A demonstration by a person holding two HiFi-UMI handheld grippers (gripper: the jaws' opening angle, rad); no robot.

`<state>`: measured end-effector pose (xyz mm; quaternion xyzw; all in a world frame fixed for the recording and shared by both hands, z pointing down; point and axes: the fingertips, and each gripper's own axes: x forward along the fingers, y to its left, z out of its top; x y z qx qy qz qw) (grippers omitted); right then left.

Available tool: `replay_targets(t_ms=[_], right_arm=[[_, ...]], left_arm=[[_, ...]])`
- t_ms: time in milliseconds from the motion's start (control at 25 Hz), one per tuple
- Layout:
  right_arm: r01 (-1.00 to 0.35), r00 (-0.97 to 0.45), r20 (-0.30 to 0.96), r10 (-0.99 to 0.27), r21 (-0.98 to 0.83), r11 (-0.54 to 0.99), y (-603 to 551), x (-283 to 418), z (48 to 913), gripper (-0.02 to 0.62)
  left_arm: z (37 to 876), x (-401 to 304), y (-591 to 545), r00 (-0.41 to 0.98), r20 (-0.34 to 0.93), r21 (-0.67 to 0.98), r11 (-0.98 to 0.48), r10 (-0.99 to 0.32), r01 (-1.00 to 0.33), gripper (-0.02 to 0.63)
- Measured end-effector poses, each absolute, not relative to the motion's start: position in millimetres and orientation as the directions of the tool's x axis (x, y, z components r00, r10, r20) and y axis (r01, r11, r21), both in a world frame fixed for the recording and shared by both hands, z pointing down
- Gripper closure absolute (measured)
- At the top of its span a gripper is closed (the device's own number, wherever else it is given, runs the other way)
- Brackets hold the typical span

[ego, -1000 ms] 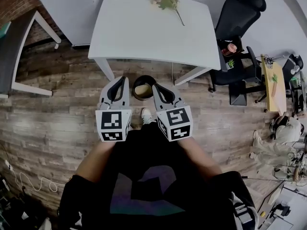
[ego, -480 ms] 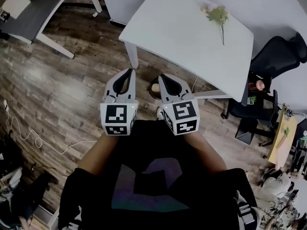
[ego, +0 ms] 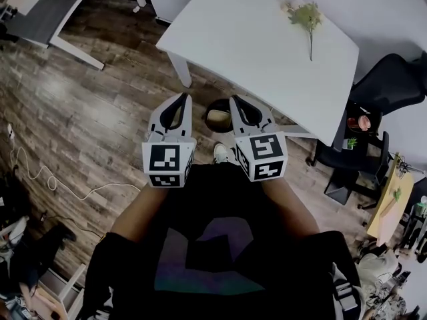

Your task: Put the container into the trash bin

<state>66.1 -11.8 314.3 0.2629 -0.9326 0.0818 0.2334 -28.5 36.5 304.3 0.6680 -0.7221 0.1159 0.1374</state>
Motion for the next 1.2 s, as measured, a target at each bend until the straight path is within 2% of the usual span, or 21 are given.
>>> replay_targets(t_ms=[440, 840, 1200], right_arm=[[-0.558, -0.755, 0.434, -0.492, -0.031, 0.829, -1, 50, 301, 0.583], [-0.619, -0.713, 0.447, -0.541, -0.037, 0.785, -3, 68, 305, 0.583], [-0.623, -0.708, 0.447, -0.546, -0.033, 0.781, -5, 86, 307, 0.583]], left_arm=[[299, -42, 41, -0.029, 0.343, 0.003, 0.032, -0.939, -0.999, 0.598], [301, -31, 33, 0.039, 0.340, 0.016, -0.036, -0.940, -0.999, 0.598], [301, -14, 30, 0.045, 0.334, 0.019, -0.041, -0.941, -0.999, 0.598]])
